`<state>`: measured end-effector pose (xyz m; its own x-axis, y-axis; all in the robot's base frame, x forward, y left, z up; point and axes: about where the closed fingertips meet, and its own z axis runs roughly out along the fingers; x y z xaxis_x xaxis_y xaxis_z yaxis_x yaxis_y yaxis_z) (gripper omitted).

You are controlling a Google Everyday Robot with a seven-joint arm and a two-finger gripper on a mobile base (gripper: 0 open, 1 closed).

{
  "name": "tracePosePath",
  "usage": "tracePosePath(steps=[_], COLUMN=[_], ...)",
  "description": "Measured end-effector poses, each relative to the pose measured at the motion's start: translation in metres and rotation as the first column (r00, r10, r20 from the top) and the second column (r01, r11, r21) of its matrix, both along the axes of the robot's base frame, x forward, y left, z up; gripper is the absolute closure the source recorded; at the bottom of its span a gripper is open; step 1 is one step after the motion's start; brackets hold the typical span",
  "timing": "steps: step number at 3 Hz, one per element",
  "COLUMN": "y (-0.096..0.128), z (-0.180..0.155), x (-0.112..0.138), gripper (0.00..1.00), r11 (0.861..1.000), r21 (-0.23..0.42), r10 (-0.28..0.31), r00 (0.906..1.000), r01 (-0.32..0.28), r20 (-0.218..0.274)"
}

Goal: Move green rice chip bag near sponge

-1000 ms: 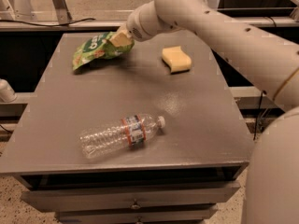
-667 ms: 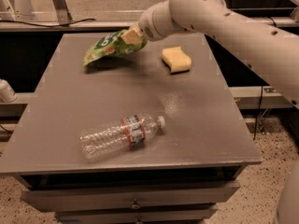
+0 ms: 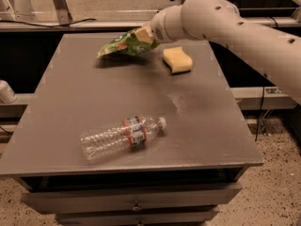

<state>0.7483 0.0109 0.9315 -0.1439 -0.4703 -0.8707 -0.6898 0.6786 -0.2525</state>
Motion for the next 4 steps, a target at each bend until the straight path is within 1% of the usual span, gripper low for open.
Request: tracePosePath(steps=[1, 2, 3, 4], y=[-0.011, -0.041, -0.091, -0.137], z=[0.01, 0.033, 0.05, 0.046], x=[0.011, 0.033, 0.051, 0.058], gripper=[1.0, 1.0, 1.0, 1.0], r11=[0.999, 0.992, 0.973, 0.957], r21=[-0.043, -0.099, -0.154, -0.175], r10=[-0.014, -0.063, -0.127, -0.179], r00=[0.9965, 0.9795, 0.9545, 0.9444], r01=[0.018, 0.083, 0.173, 0.233], r20=[0.083, 0.192, 0.27, 0.276])
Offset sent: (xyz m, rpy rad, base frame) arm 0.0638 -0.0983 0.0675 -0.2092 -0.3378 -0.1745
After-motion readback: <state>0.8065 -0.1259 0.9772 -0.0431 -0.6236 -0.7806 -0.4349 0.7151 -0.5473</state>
